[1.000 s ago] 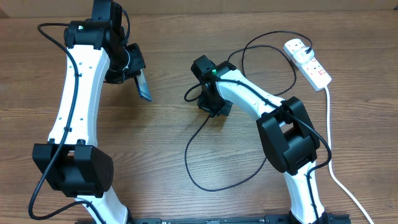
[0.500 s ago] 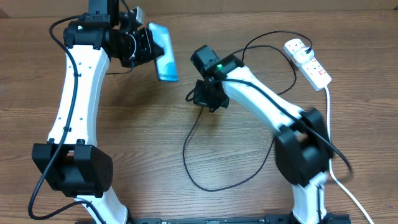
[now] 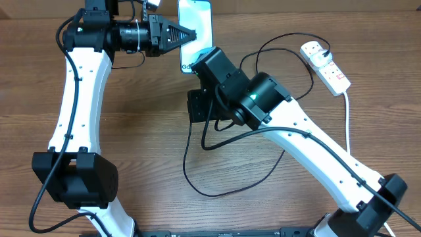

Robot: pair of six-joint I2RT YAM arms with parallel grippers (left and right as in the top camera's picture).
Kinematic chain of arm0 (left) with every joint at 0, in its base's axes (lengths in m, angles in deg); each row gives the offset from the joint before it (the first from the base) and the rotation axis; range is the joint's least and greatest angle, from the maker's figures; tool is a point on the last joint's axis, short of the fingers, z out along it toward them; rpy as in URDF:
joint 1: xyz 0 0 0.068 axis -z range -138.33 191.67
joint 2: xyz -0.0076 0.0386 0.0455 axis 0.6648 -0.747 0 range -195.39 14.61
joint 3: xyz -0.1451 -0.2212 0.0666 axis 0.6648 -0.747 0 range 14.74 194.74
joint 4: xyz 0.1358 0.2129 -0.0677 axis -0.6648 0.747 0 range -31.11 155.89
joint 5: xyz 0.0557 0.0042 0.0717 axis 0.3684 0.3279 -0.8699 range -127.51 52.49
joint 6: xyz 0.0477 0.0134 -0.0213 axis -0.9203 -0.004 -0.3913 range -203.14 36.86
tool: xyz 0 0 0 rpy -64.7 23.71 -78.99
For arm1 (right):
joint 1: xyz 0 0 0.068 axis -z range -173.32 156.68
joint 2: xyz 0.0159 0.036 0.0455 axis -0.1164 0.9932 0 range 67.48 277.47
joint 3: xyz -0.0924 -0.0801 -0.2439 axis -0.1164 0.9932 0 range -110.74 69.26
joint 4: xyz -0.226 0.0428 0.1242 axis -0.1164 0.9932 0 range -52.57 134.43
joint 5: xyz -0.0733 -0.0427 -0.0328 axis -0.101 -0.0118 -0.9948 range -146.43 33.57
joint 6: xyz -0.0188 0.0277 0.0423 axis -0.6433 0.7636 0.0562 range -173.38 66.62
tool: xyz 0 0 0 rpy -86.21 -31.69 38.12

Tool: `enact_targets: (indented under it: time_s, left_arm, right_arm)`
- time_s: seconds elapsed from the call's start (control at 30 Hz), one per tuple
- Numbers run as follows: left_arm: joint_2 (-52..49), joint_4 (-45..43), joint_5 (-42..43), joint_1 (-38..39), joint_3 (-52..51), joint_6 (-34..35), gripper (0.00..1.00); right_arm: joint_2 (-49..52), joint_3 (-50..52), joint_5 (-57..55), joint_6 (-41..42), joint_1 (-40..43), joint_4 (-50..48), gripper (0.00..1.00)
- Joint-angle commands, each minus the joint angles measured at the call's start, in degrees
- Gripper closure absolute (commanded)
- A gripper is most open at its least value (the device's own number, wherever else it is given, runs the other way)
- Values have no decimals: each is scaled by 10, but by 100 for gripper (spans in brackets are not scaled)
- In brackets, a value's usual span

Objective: Plug charger to phone and switch on socket
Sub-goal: 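Raise the plug with the right gripper up to the phone's bottom port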

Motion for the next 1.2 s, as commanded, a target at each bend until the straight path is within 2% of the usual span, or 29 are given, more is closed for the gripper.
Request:
enact_targets:
  time_s: [0.0, 0.37, 1.17]
  left_arm:
    - [2, -4, 59, -3, 4, -1, 96]
    - [2, 4, 57, -3, 4, -14, 96]
    - [2, 39, 57, -2, 4, -44, 96]
  right_arm:
    - [-2, -2, -5, -11, 3, 0, 96]
    - [-57, -30, -47, -11, 6, 14, 96]
    - [-57, -31, -59, -20, 6, -10, 96]
